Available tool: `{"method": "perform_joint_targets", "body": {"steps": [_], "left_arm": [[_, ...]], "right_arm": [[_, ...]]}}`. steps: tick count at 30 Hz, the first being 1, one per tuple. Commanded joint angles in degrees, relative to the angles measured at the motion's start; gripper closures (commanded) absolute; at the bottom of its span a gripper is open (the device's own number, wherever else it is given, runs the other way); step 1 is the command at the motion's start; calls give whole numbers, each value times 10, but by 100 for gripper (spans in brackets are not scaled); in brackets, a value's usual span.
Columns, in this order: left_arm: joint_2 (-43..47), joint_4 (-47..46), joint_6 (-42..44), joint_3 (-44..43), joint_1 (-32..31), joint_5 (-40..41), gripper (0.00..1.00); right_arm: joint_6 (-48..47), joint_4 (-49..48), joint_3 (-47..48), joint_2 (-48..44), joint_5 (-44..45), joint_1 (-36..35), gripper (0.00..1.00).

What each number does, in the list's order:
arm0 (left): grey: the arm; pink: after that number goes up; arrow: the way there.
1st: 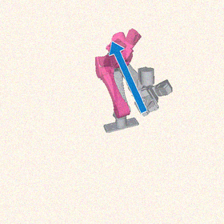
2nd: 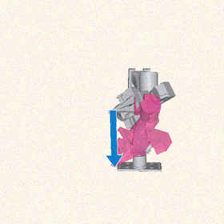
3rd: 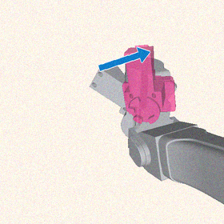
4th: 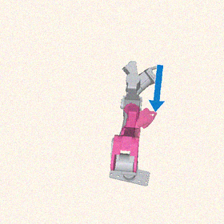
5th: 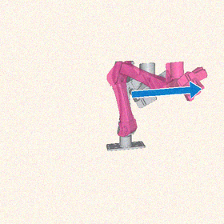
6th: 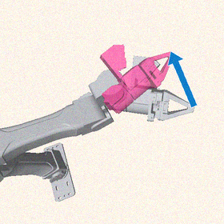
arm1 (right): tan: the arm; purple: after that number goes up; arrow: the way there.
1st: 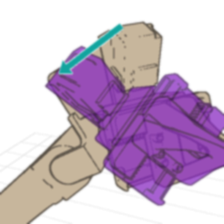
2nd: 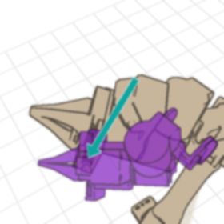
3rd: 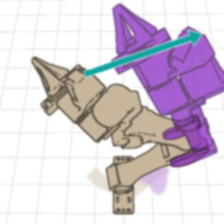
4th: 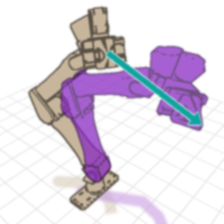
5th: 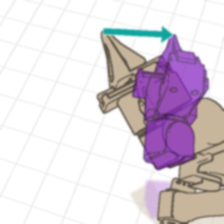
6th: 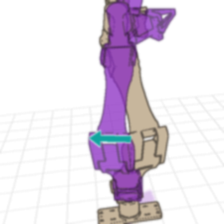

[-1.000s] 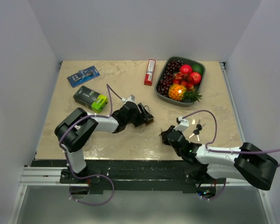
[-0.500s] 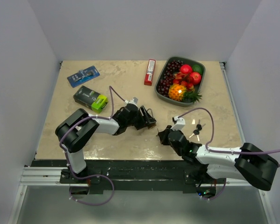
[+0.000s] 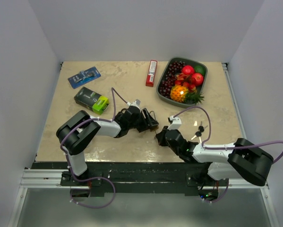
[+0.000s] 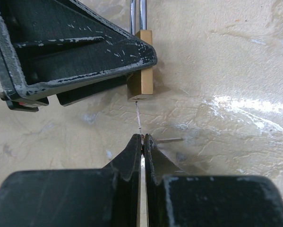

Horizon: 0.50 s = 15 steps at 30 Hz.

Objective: Unlock with the key

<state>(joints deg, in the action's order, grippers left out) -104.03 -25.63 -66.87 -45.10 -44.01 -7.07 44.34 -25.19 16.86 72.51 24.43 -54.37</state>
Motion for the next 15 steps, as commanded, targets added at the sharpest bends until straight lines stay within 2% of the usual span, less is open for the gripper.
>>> {"method": "perform_joint_targets", "body": {"steps": [1,15], "left_arm": [[21,-47,-4,1,-3,-3,100],[21,-47,-3,1,-4,-3,100]], "right_arm": [[8,-15,18,8,4,-2,100],[3,-17,18,-7,17,-2,100]]}}
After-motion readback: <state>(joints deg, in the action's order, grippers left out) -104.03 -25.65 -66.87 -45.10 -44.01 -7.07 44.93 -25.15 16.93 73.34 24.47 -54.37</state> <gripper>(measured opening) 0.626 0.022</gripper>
